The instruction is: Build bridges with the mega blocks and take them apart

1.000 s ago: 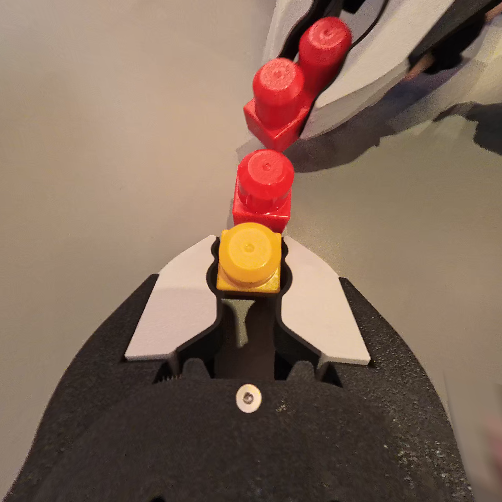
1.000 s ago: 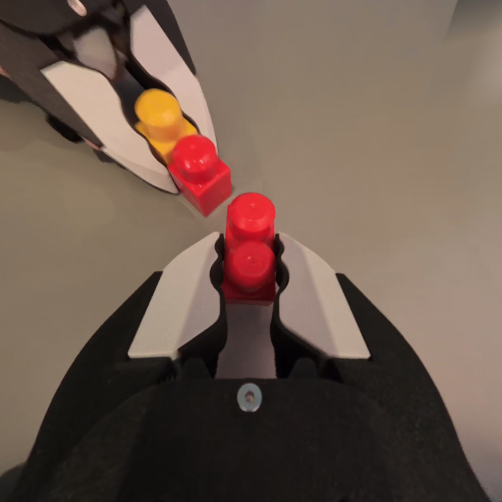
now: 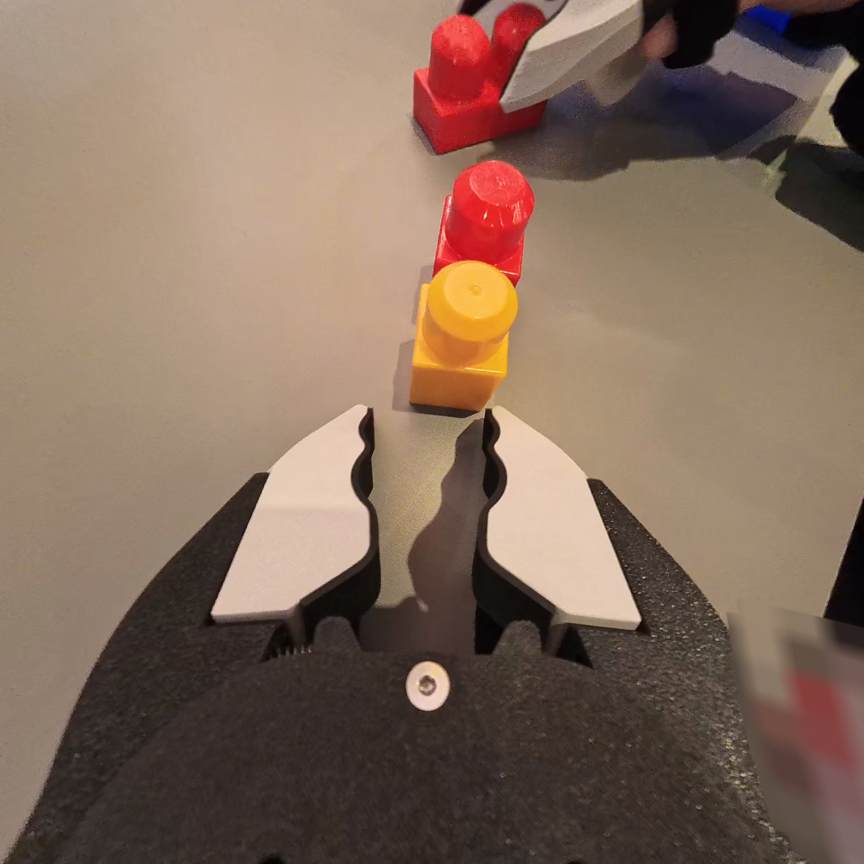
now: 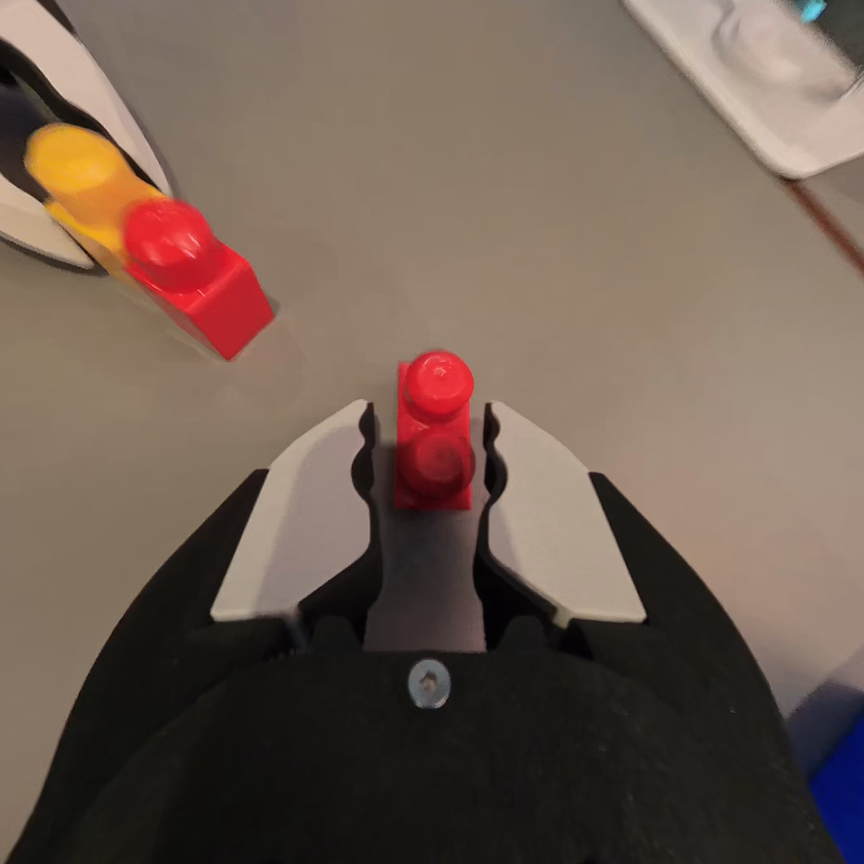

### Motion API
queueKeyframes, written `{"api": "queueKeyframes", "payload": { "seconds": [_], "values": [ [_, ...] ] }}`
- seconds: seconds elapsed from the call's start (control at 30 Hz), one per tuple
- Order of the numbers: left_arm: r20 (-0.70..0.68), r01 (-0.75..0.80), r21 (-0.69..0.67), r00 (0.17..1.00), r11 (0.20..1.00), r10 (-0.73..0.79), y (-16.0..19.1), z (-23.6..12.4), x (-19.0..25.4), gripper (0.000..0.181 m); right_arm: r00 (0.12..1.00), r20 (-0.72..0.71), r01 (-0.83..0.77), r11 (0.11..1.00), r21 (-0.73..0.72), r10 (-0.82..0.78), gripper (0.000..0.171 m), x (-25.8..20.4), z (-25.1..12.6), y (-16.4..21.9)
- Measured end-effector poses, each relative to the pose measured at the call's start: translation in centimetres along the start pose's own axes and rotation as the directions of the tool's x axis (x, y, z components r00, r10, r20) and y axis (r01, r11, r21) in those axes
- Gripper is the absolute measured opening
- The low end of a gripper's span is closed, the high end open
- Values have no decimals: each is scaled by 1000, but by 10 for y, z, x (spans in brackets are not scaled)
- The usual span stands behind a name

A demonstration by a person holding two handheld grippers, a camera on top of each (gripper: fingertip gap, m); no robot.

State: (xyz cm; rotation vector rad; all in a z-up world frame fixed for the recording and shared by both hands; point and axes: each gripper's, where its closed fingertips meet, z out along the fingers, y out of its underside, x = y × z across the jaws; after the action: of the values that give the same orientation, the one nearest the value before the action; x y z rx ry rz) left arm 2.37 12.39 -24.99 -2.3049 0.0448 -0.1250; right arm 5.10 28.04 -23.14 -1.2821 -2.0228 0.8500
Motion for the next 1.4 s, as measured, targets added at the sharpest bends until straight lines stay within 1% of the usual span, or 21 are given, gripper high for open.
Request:
{"api": "queueKeyframes", "payload": {
  "seconds": [0.03,0.07,0.1,0.13,0.17,0.23,0.33,0.37,0.47,0.57,0.67,0.77,0.87,0.93,1.0,1.13,1.27,1.4],
  "values": [
    [-6,4,6,1000,1000,-4,-1,-1,1,44,1000,-18,8,999,45,-7,43,-4,-7,-9],
    [-13,7,10,1000,1000,-6,-1,-2,4,44,999,-31,26,996,82,-23,38,-11,-15,-19],
    [-18,3,16,1000,1000,-3,-1,-4,6,43,999,-14,52,991,120,-50,27,-25,-22,-28],
    [-17,-7,20,1000,1000,7,0,-5,8,41,996,29,82,986,144,-87,7,-43,-25,-34],
    [-11,-16,22,1000,1000,16,1,-5,8,41,991,52,113,985,129,-120,0,-55,-23,-33],
    [-17,-24,14,1000,1000,24,2,-4,8,39,989,49,139,989,43,-141,0,-59,-7,-21],
    [-31,-21,21,999,1000,22,-3,0,9,35,981,183,65,998,-7,-63,0,-73,16,-12],
    [-25,-23,9,999,1000,24,-2,1,8,35,981,190,55,998,-16,-51,0,-73,21,-11],
    [-5,-35,-8,999,999,35,-1,3,5,35,976,211,42,999,10,-43,0,-76,27,-17],
    [23,-47,-7,999,999,47,-3,5,0,29,971,238,30,999,17,-33,0,-79,32,-21],
    [26,-68,-22,997,997,68,-2,7,-4,27,973,224,45,999,16,-48,0,-80,35,-24],
    [8,-82,-27,997,996,82,0,4,-5,25,975,223,23,1000,2,-23,0,-82,38,-26],
    [-26,-112,-32,994,993,111,3,1,-5,27,976,215,39,999,-1,-38,0,-87,43,-29],
    [-22,-111,-43,994,993,110,6,-1,-14,31,972,233,33,999,-4,-31,0,-92,50,-33],
    [-40,-107,-50,994,993,105,9,-6,-21,28,976,214,54,998,-13,-50,0,-92,57,-38],
    [-3,-52,-40,999,998,52,16,-18,-43,27,974,220,56,998,-2,-54,0,-95,67,-50],
    [20,-9,-10,1000,1000,9,18,-25,-50,28,969,237,74,997,-5,-70,0,-97,73,-56],
    [120,2,-16,993,1000,0,19,-24,-58,30,975,214,64,998,8,-65,0,-90,71,-56]
  ]
}}
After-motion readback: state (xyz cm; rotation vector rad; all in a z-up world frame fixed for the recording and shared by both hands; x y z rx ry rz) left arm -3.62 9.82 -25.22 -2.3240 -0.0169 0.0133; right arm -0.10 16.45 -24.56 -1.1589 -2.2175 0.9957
